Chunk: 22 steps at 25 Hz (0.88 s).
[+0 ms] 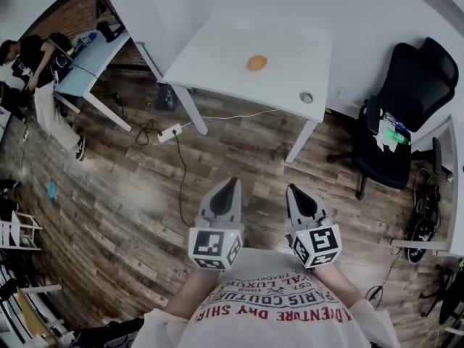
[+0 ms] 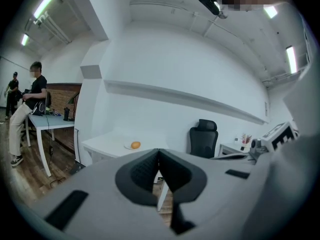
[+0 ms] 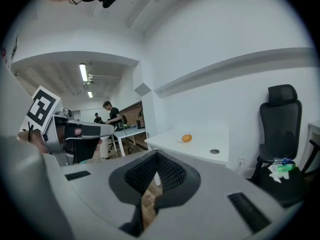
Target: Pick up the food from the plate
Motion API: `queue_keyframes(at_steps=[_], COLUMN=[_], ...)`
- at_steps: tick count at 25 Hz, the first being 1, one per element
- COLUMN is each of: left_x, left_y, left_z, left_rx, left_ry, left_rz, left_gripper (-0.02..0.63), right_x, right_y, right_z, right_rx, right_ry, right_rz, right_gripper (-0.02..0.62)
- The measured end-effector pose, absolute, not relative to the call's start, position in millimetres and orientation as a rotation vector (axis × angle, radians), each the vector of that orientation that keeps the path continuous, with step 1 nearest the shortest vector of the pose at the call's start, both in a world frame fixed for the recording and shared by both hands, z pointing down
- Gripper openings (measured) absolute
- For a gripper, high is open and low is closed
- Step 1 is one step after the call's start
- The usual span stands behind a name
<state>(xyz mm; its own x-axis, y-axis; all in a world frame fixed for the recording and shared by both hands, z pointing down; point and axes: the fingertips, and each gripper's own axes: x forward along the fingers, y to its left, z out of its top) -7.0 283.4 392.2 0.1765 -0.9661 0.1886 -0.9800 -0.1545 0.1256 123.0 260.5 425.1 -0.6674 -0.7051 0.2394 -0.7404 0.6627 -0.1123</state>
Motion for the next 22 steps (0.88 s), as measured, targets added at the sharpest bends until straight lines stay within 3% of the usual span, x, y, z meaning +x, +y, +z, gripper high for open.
queue_keyframes(at_steps=[12, 22], left_x=[-155.1, -211.7], left_y=[177.5, 130.0], left_z=[381.5, 401.7], left_rx=[2.327, 2.279], left_ry=[-1.76, -1.727], left_rz=[0.106, 0.105], left_gripper=[0.008, 0.008], right_x=[-15.7, -60.1], right_y=[168.6, 120.5], right_z=[419.9, 434.9], right_rx=[1.349, 1.36], right_ry=[-2.625, -2.568], right_rz=[0.364, 0.388], right_gripper=[0.012, 0.012])
